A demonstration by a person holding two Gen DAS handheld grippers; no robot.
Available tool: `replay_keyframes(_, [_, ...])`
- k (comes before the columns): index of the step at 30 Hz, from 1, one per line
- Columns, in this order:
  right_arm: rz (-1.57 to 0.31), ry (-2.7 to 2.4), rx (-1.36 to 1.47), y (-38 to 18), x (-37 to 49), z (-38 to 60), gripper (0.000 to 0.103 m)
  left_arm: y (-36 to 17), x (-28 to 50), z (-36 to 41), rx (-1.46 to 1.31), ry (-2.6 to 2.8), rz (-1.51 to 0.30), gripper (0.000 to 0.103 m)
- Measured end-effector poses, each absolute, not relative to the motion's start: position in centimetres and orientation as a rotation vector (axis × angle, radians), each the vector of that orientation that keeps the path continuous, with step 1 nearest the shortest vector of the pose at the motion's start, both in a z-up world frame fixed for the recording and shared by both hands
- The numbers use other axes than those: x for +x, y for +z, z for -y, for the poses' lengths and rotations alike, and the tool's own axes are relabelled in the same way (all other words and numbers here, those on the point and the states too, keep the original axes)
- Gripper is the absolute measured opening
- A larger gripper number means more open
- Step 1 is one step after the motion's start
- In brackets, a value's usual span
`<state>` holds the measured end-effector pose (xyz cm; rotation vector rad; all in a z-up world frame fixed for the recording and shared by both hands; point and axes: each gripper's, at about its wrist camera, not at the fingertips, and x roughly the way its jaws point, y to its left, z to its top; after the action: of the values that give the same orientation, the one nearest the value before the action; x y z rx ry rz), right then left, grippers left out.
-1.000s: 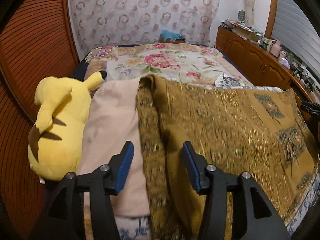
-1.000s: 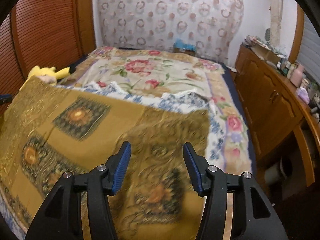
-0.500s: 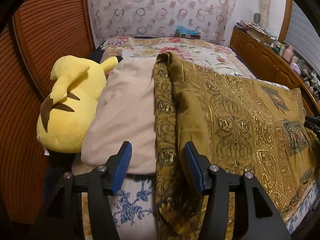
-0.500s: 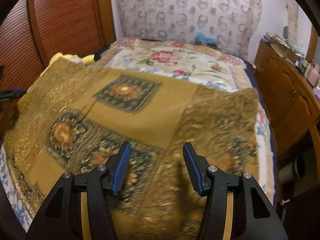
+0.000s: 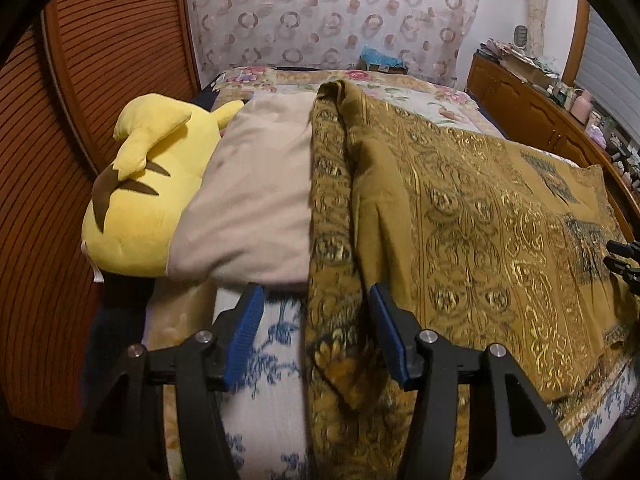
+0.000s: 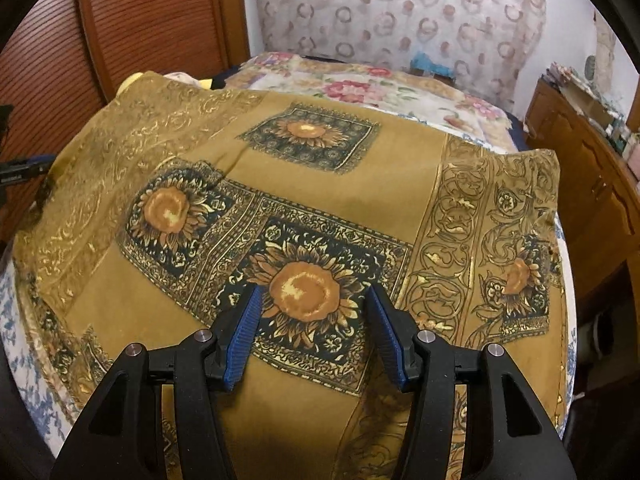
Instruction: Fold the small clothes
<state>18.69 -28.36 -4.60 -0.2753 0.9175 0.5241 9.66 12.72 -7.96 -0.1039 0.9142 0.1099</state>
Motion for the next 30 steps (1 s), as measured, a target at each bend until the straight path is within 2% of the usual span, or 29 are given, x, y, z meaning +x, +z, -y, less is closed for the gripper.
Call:
replay_keyframes(7, [-0.911,0.515,-0.284,-4.7,18.3,28.1,0.056,-8.7,7.7,-12.8,-0.125,0.104,-0.917,0.054])
replay_keyframes(18, [-0.883,0.493,-0.267,-5.0,17.6,28.3,0.064,-8.5,5.3,-12.4,-0.156,0.084,-0.886,0.054])
replay_keyframes(23, [-0.884,0.49,-0.263,-4.9,17.8,28.3,0.065,-7.5,5.4,-11.7,-0.159,0.058,-0.844,0.054])
replay_keyframes(30, [-0.884,0.49,-0.263,-4.9,17.9,28.4,0.066,-9.1,6.8,-11.5,-0.16,0.077,-0.898,0.054])
